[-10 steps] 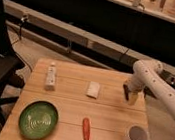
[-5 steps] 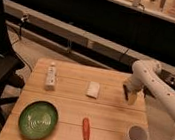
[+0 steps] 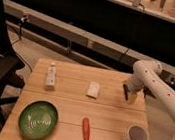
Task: Place the eraser in the ceramic cup
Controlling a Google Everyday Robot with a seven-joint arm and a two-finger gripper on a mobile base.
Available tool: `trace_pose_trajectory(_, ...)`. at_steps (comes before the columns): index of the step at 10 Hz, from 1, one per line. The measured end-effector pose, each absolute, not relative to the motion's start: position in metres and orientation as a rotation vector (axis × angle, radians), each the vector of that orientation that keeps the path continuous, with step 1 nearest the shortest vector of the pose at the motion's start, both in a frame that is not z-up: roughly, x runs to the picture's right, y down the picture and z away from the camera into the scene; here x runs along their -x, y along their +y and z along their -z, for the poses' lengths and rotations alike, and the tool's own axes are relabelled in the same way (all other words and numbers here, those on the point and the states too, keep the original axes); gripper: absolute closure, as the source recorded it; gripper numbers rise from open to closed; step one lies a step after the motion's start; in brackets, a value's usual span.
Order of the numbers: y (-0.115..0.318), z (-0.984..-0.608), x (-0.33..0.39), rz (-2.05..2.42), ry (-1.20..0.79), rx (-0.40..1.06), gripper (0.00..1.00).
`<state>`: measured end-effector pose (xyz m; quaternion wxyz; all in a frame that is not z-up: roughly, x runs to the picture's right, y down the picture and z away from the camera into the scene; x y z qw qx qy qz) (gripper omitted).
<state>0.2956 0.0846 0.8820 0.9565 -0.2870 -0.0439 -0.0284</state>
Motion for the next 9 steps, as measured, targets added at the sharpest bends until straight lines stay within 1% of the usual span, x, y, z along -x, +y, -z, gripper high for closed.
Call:
trace_pose_trajectory(6,0.066,-0.900,-0.305,-0.026,-0.065,0.535,0.20)
trace_pose_trajectory(9,0.072,-0.922,-0.324,-0.161,-0.018,0.554,0.20)
